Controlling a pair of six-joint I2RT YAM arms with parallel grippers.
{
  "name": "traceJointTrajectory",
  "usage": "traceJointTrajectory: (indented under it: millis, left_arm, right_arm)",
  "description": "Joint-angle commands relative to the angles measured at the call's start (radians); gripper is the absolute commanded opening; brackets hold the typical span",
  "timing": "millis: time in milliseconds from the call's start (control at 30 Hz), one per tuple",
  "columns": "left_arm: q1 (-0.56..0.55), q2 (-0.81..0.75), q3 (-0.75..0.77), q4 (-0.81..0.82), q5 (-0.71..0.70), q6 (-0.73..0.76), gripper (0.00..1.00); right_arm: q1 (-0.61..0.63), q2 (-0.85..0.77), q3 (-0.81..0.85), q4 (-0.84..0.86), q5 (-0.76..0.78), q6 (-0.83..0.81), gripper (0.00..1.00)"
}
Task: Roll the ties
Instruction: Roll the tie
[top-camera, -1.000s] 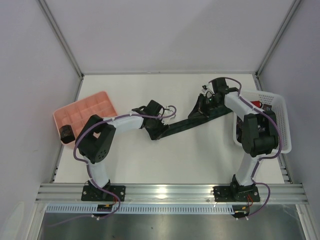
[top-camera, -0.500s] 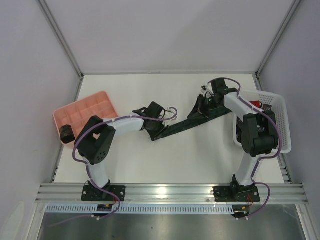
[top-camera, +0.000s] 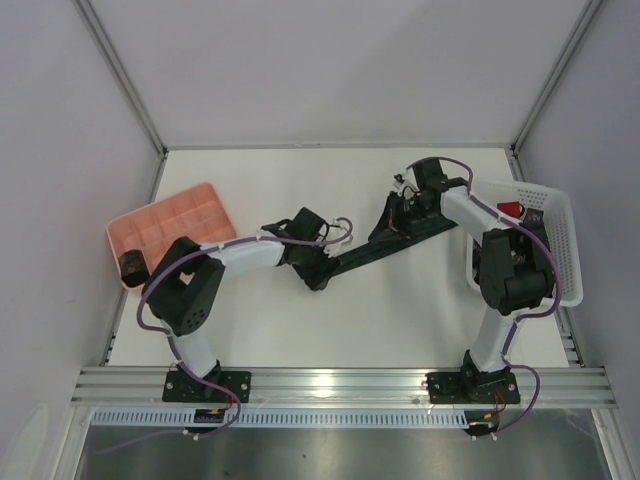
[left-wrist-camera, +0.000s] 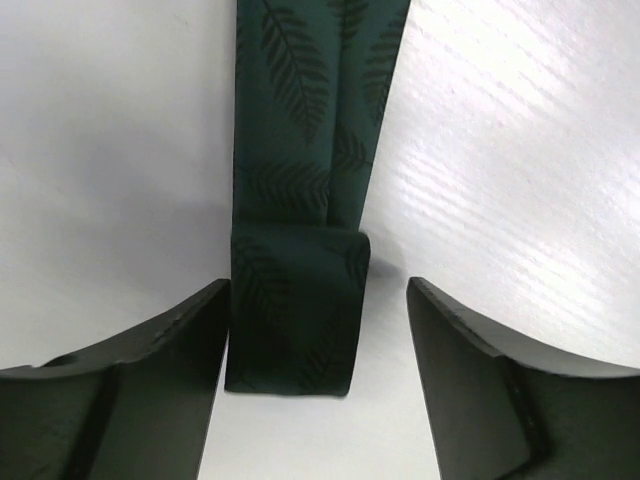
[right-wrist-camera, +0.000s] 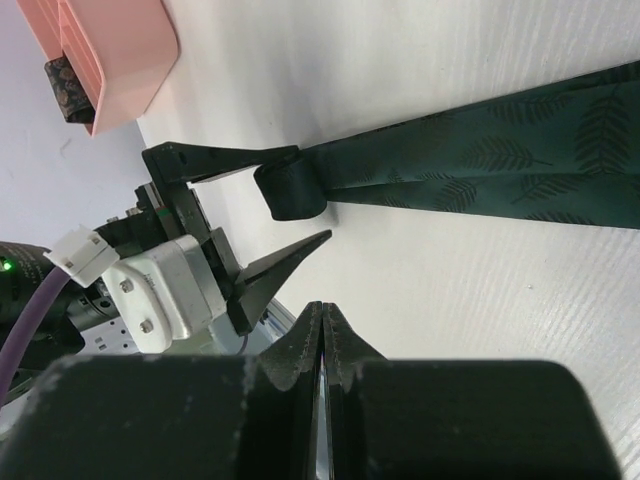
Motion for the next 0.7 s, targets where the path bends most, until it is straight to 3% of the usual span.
traceJointTrajectory:
  millis: [0, 167, 233, 267, 467, 600, 667]
  left_arm:
    - [0.015, -0.128, -0.024, 0.021, 0.022, -0.045, 0.83]
    - [0.047, -0.274, -0.04, 0.059, 0.028, -0.091, 0.9]
    - [0.061, -0.39, -0.063, 0.085, 0.039, -0.139, 1.0]
    - [0.064, -0.428, -0.067, 0.078, 0.038, -0.16, 1.0]
    - [0.074, -0.693, -0.116, 0.03, -0.089, -0.539, 1.0]
    - [0.189, -0.695, -0.174, -0.062, -0.033, -0.874, 0.99]
    - [0.241, -0.695, -0.24, -0.011, 0.048, -0.944, 0.92]
  right_arm:
    - [0.001, -0.01, 0.003, 0.013, 0.006, 0.001, 0.06]
    - [0.003, 0.0, 0.001, 0.01, 0.015, -0.002, 0.06]
    - [0.017, 0.019, 0.006, 0.009, 0.015, 0.004, 0.06]
    - [0.026, 0.028, 0.012, 0.009, 0.013, 0.006, 0.06]
    - [0.167, 0.098, 0.101, 0.022, 0.015, 0.048, 0.06]
    - [0.247, 0.149, 0.162, 0.085, 0.018, 0.108, 0.06]
    - [0.29, 0.184, 0.208, 0.093, 0.019, 0.125, 0.06]
